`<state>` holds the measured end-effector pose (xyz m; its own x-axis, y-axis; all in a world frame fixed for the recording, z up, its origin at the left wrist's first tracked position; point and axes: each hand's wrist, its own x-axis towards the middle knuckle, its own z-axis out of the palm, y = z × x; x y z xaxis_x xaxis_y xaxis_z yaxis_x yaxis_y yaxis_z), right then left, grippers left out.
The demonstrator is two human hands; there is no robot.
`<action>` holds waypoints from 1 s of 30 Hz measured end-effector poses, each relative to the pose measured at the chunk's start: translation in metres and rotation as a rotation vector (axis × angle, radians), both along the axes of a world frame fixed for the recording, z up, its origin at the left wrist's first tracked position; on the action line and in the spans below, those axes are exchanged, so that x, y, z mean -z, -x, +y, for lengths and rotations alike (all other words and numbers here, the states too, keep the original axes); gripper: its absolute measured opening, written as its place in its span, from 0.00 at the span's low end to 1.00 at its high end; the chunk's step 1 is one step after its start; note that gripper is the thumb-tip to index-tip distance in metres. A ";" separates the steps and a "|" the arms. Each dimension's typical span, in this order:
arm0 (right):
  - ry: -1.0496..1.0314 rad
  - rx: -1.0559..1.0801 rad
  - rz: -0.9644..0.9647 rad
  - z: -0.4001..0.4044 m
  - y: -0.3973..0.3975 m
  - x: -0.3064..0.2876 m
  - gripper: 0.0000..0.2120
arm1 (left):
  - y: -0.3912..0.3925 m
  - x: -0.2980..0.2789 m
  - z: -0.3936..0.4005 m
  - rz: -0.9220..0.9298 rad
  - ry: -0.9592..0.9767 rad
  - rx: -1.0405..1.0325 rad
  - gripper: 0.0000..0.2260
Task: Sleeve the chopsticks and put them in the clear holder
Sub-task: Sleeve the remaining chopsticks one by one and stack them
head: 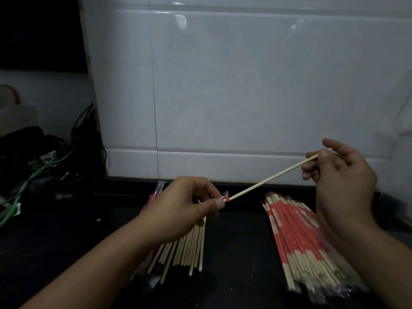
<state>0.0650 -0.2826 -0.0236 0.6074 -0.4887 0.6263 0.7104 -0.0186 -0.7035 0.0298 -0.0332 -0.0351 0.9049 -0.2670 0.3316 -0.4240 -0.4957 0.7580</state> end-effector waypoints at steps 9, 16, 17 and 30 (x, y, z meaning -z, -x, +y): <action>-0.011 -0.025 0.013 0.003 0.003 0.001 0.08 | -0.001 0.003 -0.001 0.007 -0.010 0.008 0.02; -0.065 -0.021 0.016 -0.004 0.001 -0.002 0.08 | -0.003 0.002 0.001 0.002 0.008 -0.013 0.03; -0.060 -0.024 0.015 -0.004 0.001 -0.002 0.08 | -0.003 0.002 0.000 0.003 0.008 -0.013 0.03; -0.061 -0.052 0.032 -0.004 -0.001 0.002 0.08 | -0.002 0.000 0.001 0.005 0.028 0.027 0.02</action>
<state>0.0664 -0.2862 -0.0256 0.6525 -0.4923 0.5761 0.6862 0.0613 -0.7248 0.0318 -0.0323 -0.0353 0.8991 -0.2816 0.3352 -0.4332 -0.4626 0.7735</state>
